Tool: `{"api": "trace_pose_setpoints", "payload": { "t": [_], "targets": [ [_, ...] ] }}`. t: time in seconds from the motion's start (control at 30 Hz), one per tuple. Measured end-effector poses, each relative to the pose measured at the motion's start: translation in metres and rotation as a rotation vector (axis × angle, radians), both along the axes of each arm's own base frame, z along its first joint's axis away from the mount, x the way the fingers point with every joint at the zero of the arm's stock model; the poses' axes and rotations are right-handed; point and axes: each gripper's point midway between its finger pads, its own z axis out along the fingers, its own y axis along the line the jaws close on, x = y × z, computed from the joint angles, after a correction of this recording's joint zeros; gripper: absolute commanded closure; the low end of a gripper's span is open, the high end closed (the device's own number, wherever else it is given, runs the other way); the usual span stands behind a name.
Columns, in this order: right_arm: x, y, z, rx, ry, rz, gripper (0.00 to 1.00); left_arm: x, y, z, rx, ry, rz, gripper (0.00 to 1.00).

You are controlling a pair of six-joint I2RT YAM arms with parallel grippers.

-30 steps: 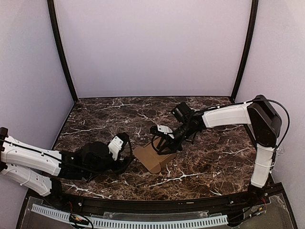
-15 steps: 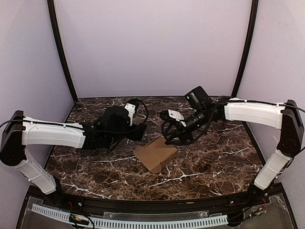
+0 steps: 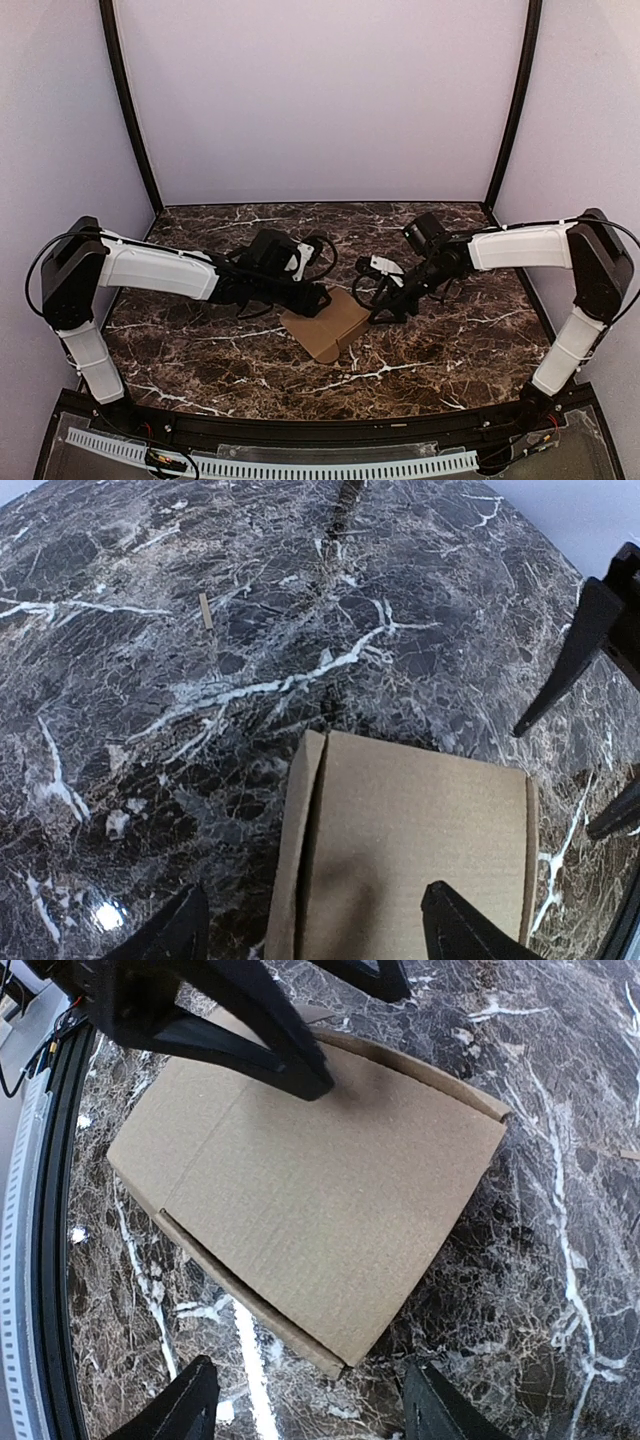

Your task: Fold the paper box

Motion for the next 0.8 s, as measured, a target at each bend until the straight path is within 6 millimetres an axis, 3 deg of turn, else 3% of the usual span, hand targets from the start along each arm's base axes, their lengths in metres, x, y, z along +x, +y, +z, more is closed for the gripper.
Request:
{"api": "trace_pose_setpoints", "payload": {
  "t": [0.27,0.43,0.53,0.67,0.73,0.8],
  "targets": [
    [0.009,0.008,-0.022,-0.012,0.071,-0.008,0.37,-0.015,-0.004,-0.005,-0.014,0.061,-0.059,0.33],
    [0.009,0.011,-0.031,-0.019,0.105,-0.009,0.37,-0.029,0.018,-0.007,0.028,0.032,-0.051,0.33],
    [0.007,0.009,-0.030,-0.024,0.110,-0.005,0.36,-0.054,0.036,0.017,0.047,-0.117,-0.070,0.36],
    [0.009,0.005,-0.010,-0.022,0.030,0.004,0.36,-0.098,0.023,0.071,-0.021,-0.333,-0.115,0.47],
    [0.014,0.004,0.006,-0.008,-0.035,0.007,0.36,-0.112,0.019,0.081,-0.064,-0.367,-0.086,0.47],
    [0.019,0.006,0.016,0.005,-0.081,0.008,0.36,-0.124,0.021,0.076,-0.098,-0.371,-0.052,0.46]
  ]
}}
